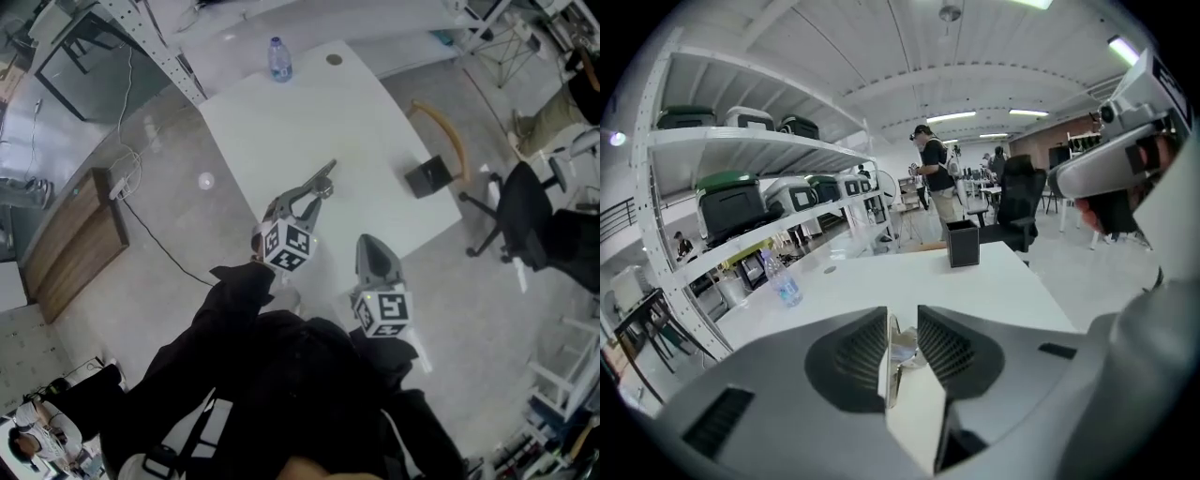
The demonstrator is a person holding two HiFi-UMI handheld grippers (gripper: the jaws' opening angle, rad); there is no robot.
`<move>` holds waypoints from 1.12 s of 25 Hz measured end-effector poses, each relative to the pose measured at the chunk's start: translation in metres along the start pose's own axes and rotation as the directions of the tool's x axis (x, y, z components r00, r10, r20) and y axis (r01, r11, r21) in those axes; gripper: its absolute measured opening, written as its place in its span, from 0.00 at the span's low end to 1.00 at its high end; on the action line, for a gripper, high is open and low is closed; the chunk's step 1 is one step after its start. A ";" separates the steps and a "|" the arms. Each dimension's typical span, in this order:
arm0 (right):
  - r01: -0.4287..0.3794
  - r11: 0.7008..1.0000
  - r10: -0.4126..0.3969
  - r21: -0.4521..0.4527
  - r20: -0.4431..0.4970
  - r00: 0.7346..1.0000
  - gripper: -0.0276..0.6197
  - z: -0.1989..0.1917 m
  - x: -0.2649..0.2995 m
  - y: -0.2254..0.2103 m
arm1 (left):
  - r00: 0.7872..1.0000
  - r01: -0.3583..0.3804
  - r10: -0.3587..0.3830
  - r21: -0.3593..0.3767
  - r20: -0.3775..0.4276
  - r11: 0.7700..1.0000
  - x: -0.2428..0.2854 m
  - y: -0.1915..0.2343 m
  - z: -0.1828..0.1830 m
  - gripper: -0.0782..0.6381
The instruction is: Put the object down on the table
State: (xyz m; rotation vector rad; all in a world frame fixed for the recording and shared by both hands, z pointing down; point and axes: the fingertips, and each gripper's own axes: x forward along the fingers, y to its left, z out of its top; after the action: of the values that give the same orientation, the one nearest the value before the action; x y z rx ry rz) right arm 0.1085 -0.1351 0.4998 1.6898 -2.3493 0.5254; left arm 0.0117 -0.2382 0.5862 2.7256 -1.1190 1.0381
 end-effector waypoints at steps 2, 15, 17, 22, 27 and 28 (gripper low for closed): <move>0.005 1.000 -0.005 -0.001 0.012 1.000 0.05 0.006 -0.002 0.003 | 1.000 -0.001 0.002 -0.037 0.027 0.999 -0.009 0.002 0.007 0.23; 0.041 0.999 -0.043 0.016 0.080 0.996 0.05 0.035 -0.018 0.006 | 0.984 0.024 0.013 -0.201 0.178 0.979 -0.069 0.001 0.051 0.11; 0.043 0.999 -0.045 0.020 0.092 0.995 0.05 0.040 -0.019 0.006 | 0.981 0.030 0.012 -0.213 0.194 0.977 -0.077 0.002 0.056 0.11; 0.054 0.998 -0.057 0.029 0.108 0.992 0.05 0.046 -0.019 0.003 | 0.972 0.039 0.016 -0.229 0.235 0.973 -0.091 0.001 0.067 0.11; 0.060 0.998 -0.063 0.031 0.121 0.991 0.05 0.056 -0.019 0.003 | 0.964 0.047 0.020 -0.246 0.264 0.968 -0.105 0.000 0.076 0.11; 0.061 0.998 -0.065 0.032 0.125 0.990 0.05 0.059 -0.020 0.004 | 0.962 0.050 0.020 -0.250 0.271 0.967 -0.107 0.000 0.078 0.11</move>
State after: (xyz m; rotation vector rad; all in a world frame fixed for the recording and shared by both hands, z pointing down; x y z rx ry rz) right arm 0.1142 -0.1402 0.4382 1.8548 -2.3746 0.4554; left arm 0.0002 -0.1917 0.4622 2.7139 -1.1674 0.4823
